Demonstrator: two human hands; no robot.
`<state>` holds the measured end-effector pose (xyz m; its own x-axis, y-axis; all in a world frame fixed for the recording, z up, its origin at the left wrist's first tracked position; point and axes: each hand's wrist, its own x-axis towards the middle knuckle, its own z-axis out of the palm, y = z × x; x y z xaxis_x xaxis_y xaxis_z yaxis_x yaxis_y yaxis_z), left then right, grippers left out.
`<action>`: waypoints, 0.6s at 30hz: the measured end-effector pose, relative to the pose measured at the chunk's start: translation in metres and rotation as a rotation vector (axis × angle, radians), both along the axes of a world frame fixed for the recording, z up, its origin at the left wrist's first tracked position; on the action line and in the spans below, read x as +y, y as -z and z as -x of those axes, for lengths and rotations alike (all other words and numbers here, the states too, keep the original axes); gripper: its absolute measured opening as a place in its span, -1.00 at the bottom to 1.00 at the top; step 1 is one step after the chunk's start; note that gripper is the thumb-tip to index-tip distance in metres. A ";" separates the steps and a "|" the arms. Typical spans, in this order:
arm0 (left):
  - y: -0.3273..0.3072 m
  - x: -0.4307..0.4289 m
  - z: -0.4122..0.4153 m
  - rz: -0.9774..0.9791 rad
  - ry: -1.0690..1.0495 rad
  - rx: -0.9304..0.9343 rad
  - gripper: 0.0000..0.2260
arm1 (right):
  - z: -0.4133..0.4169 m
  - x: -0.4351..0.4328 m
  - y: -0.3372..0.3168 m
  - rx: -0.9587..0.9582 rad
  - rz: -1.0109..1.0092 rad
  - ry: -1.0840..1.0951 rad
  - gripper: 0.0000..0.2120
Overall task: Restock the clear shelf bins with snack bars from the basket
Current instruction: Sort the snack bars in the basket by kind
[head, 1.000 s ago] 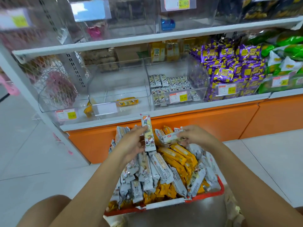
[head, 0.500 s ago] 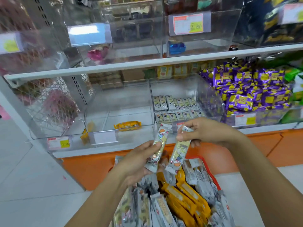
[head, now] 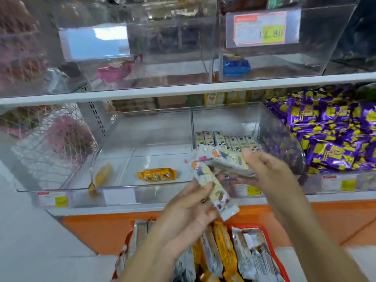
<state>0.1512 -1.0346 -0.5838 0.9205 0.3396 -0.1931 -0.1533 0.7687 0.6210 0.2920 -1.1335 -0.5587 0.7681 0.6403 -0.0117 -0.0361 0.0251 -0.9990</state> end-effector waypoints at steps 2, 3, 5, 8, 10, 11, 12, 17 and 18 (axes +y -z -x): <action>0.002 -0.002 -0.009 0.067 -0.056 -0.028 -0.53 | 0.007 0.003 0.002 -0.162 0.044 0.031 -0.68; 0.003 -0.002 -0.012 0.088 -0.081 -0.035 -0.49 | 0.008 0.004 0.002 -0.232 0.058 0.048 -0.70; 0.001 -0.002 -0.014 0.089 -0.096 -0.018 -0.49 | 0.009 0.002 0.000 -0.326 0.064 0.065 -0.76; -0.004 0.001 -0.012 0.019 -0.096 0.051 -0.67 | 0.008 0.001 0.000 -0.445 0.103 0.006 -0.82; -0.008 0.003 -0.012 -0.027 -0.112 0.086 -0.75 | 0.008 0.000 0.001 -0.541 0.150 -0.021 -0.86; -0.009 0.005 -0.012 -0.043 -0.117 0.086 -0.76 | 0.009 -0.001 -0.002 -0.593 0.175 -0.038 -0.84; -0.012 0.006 -0.013 -0.062 -0.124 0.082 -0.77 | 0.010 -0.002 -0.005 -0.652 0.222 -0.076 -0.76; -0.024 0.014 -0.029 -0.185 -0.103 0.102 -0.81 | 0.006 0.003 -0.013 -0.962 0.507 -0.140 -0.30; -0.028 0.014 -0.034 -0.219 -0.083 0.107 -0.78 | 0.003 0.005 -0.014 -0.980 0.505 -0.101 -0.31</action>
